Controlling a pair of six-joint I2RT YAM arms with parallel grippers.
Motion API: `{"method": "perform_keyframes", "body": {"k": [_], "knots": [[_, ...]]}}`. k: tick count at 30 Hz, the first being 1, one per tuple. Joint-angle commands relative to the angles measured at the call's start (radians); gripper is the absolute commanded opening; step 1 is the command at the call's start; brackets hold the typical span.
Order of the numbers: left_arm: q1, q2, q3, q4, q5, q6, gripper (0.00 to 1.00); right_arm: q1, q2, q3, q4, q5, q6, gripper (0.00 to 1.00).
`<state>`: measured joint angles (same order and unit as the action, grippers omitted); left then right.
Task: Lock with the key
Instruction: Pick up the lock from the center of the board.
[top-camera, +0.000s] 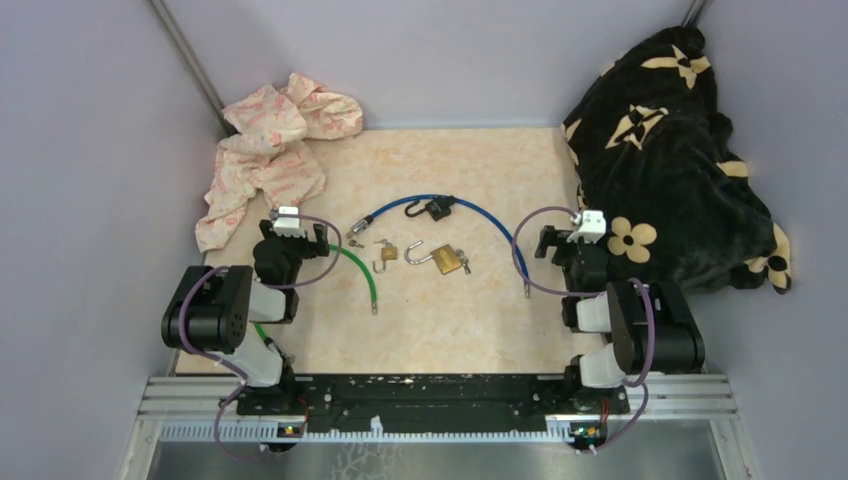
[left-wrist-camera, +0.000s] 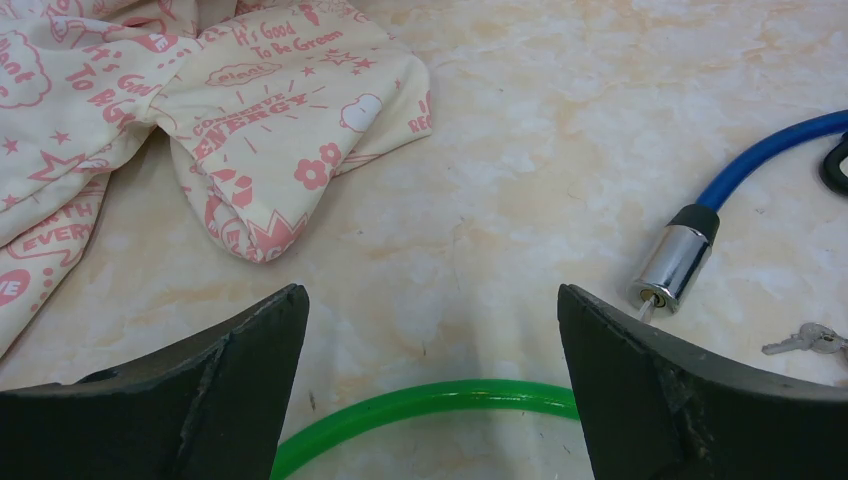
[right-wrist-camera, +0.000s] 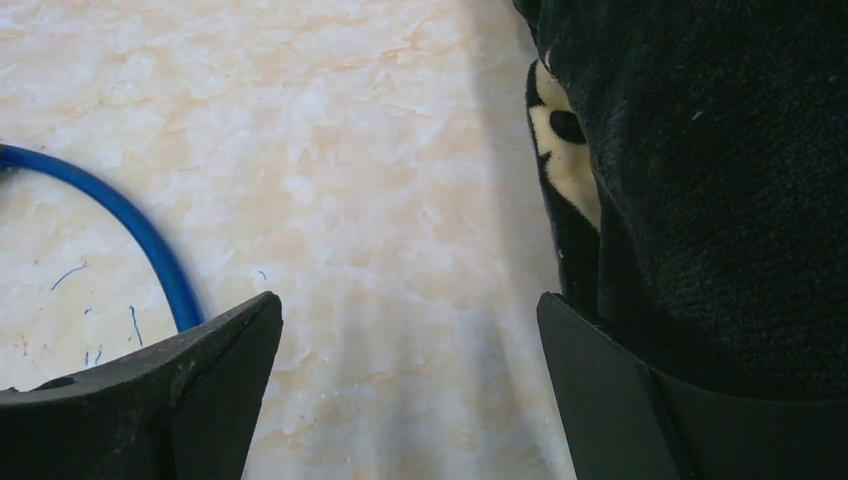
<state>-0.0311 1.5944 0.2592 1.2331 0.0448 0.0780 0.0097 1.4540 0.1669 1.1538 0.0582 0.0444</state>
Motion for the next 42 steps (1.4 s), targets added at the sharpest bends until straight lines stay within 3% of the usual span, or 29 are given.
{"method": "perform_keyframes", "body": {"k": [1,4,8,9,11,13,18,21,25,29,42], "knots": [[-0.003,0.001,-0.004,0.020,0.001,-0.007,0.99,-0.005,-0.100,0.076,-0.132,-0.018,-0.013,0.98],[-0.003,0.001,-0.003,0.020,0.001,-0.007,0.99,-0.006,-0.273,0.221,-0.495,0.000,0.101,0.98],[-0.003,-0.001,0.006,0.012,0.038,0.005,0.99,0.020,-0.315,0.442,-0.758,-0.290,0.242,0.96],[-0.002,-0.018,0.022,-0.027,0.050,0.009,0.99,0.062,-0.308,0.495,-0.836,-0.292,0.240,0.95],[0.004,-0.109,0.116,-0.260,0.058,-0.002,0.99,0.188,-0.275,0.610,-1.051,-0.214,0.190,0.94],[0.008,-0.201,0.256,-0.553,0.117,0.084,0.99,0.320,-0.216,0.715,-1.229,-0.112,0.140,0.92],[0.007,-0.334,0.554,-1.136,0.233,0.248,0.99,0.550,0.034,0.929,-1.542,0.077,0.129,0.89],[0.004,-0.363,0.634,-1.339,0.333,0.291,0.99,0.621,0.145,0.996,-1.609,0.108,0.143,0.86],[0.003,-0.387,0.651,-1.446,0.395,0.291,0.99,0.648,0.266,1.056,-1.634,0.103,0.172,0.79],[0.000,-0.398,0.633,-1.468,0.418,0.287,0.99,0.689,0.344,1.087,-1.638,0.072,0.188,0.73],[-0.003,-0.366,0.631,-1.495,0.443,0.274,0.99,0.753,0.431,1.171,-1.659,0.115,0.227,0.70]]}}
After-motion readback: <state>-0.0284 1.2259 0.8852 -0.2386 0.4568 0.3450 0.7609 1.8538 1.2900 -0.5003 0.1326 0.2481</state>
